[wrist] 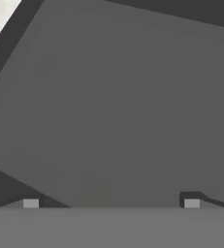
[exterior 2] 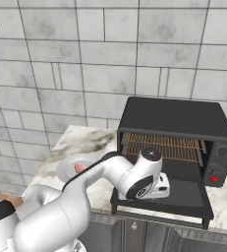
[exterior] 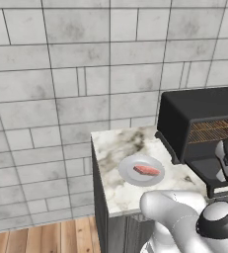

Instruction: Open the toaster oven door. Place the baguette on the top rack in the toaster oven and place the steak on the bottom rack.

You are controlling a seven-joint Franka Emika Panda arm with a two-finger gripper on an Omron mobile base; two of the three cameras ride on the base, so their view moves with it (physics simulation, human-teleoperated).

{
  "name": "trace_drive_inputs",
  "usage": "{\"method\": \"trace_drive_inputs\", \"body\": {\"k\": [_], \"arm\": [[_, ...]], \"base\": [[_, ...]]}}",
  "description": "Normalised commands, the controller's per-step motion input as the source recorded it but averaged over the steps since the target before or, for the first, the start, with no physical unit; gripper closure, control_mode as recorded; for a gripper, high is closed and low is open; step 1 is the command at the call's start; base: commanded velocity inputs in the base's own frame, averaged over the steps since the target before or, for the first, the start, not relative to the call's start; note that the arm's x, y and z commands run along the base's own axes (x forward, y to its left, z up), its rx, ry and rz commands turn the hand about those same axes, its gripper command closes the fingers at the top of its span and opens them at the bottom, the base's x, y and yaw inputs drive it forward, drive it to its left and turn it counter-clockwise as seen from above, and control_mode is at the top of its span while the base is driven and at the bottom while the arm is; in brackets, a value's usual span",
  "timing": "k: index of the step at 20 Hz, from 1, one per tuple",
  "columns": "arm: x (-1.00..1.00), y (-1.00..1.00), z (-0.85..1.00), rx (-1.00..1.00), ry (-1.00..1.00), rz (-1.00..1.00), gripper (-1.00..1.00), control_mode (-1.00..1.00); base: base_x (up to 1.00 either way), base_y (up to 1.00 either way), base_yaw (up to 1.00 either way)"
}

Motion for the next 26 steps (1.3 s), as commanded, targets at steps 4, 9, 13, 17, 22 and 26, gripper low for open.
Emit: {"method": "trace_drive_inputs", "body": {"k": [4,9,13,17,22,26], "arm": [[-0.20,0.02,-0.56,0.00,0.00,-0.04,-1.00,-1.00],[-0.17,0.01,-0.49,-0.02,-0.01,-0.05,-1.00,-1.00],[-0.02,-0.03,0.24,0.00,-0.02,-0.01,-1.00,-1.00],[-0.09,-0.03,0.41,0.00,-0.15,0.00,-1.00,-1.00],[0.00,0.00,0.37,0.00,-0.10,-0.01,-1.00,-1.00],[0.00,0.00,0.36,0.03,-0.16,-0.01,-1.00,-1.00]], "base": [[0.00,0.00,0.00],[0.00,0.00,0.00],[0.00,0.00,0.00],[0.00,0.00,0.00],[0.00,0.00,0.00],[0.00,0.00,0.00]]}}
